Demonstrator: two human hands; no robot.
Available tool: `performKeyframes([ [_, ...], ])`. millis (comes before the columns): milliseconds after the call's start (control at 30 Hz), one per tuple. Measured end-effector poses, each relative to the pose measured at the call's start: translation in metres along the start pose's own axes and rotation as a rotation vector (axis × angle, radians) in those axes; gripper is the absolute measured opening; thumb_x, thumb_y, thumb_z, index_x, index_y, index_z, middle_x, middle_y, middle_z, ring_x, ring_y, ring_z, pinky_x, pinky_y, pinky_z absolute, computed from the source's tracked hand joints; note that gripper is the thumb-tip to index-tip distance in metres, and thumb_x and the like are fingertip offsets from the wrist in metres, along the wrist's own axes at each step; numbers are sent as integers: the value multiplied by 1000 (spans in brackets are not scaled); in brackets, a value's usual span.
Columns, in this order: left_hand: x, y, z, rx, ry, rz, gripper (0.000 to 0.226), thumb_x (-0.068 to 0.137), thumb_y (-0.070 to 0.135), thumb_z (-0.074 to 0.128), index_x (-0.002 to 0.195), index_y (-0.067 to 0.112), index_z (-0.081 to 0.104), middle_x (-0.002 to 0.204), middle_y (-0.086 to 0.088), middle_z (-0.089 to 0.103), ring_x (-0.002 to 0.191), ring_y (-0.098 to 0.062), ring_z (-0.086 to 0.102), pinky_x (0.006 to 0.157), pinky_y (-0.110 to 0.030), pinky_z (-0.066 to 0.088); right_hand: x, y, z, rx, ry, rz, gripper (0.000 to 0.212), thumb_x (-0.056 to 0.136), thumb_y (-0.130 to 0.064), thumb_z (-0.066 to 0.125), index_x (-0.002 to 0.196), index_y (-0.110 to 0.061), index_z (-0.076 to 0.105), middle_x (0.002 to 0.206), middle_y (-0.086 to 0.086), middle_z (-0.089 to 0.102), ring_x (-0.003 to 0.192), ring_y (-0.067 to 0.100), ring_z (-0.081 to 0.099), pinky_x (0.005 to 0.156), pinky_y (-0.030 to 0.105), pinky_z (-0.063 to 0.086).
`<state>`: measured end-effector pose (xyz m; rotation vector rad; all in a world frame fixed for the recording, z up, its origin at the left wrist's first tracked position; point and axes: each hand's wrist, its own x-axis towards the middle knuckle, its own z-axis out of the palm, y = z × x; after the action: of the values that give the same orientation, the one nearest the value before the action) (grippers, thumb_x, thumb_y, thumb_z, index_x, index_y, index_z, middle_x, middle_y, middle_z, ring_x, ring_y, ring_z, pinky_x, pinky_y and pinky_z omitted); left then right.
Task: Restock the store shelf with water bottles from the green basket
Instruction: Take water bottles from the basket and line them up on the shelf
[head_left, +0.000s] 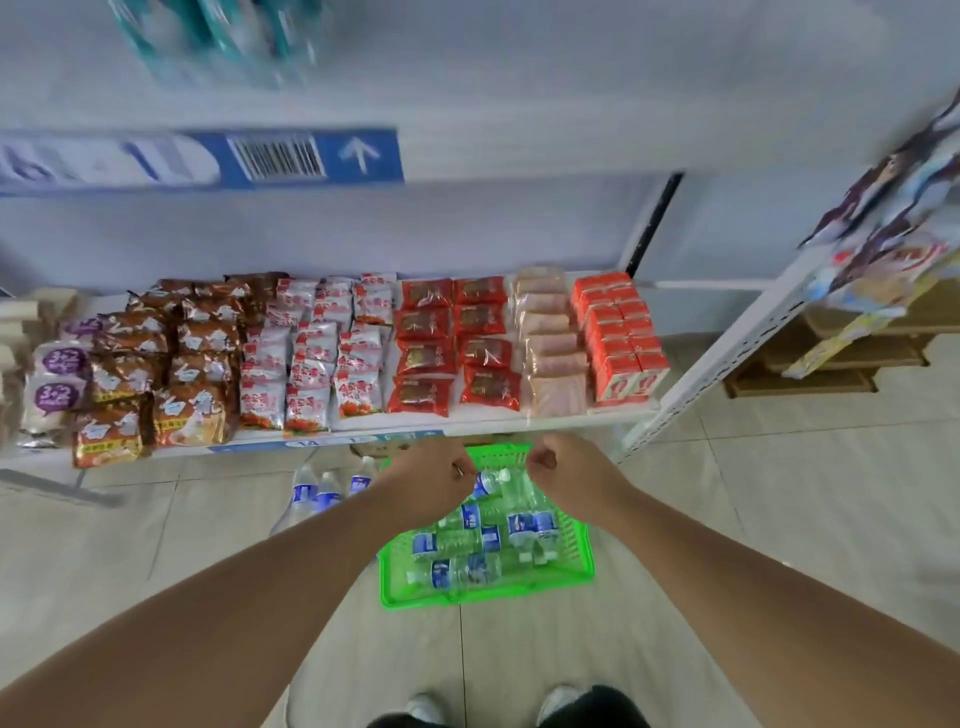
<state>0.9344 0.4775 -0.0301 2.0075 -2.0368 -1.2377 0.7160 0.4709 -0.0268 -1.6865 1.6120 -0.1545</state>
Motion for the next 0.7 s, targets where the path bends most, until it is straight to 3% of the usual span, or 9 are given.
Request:
performKeyframes([
  [100, 51, -41, 65, 28, -48, -9, 14, 95, 35, 56, 99, 30, 69, 100, 9, 71, 85, -17, 71, 79, -37, 61, 40, 58, 60, 19, -3, 52, 7, 95, -26, 57, 98, -23, 62, 78, -9, 62, 62, 16, 62, 57, 33, 49],
  [200, 104, -94, 135, 58, -75, -20, 11, 93, 32, 57, 94, 32, 68, 105, 6, 71, 93, -20, 69, 84, -36, 59, 84, 116, 126, 42, -25, 70, 4, 94, -22, 58, 95, -25, 60, 79, -5, 65, 57, 16, 60, 54, 32, 49],
  [300, 152, -151, 200, 86, -101, -54, 18, 93, 31, 57, 103, 24, 71, 111, 1, 70, 102, -23, 66, 89, -35, 56, 127, 168, 191, 52, -33, 87, 8, 93, -23, 57, 89, -29, 59, 83, -1, 69, 59, 18, 65, 57, 36, 54],
  [433, 199, -219, 274, 147, -163, -119, 22, 92, 30, 62, 110, 22, 72, 118, -1, 68, 104, -24, 66, 90, -36, 56, 165, 223, 266, 82, -52, 115, 9, 97, -25, 55, 100, -24, 63, 93, 0, 68, 65, 20, 66, 57, 35, 54],
  [567, 224, -269, 328, 186, -213, -148, 26, 92, 24, 64, 116, 18, 72, 124, -5, 67, 112, -24, 64, 93, -32, 54, 181, 258, 319, 52, -99, 155, 9, 95, -25, 55, 97, -26, 65, 103, 0, 69, 92, 22, 67, 82, 39, 57],
  [700, 238, -312, 364, 370, -338, -155, 39, 95, 28, 62, 129, 10, 62, 132, -10, 62, 118, -29, 62, 92, -34, 52, 196, 269, 333, 26, -159, 148, 11, 97, -23, 54, 92, -24, 64, 88, -1, 71, 78, 20, 70, 71, 34, 57],
])
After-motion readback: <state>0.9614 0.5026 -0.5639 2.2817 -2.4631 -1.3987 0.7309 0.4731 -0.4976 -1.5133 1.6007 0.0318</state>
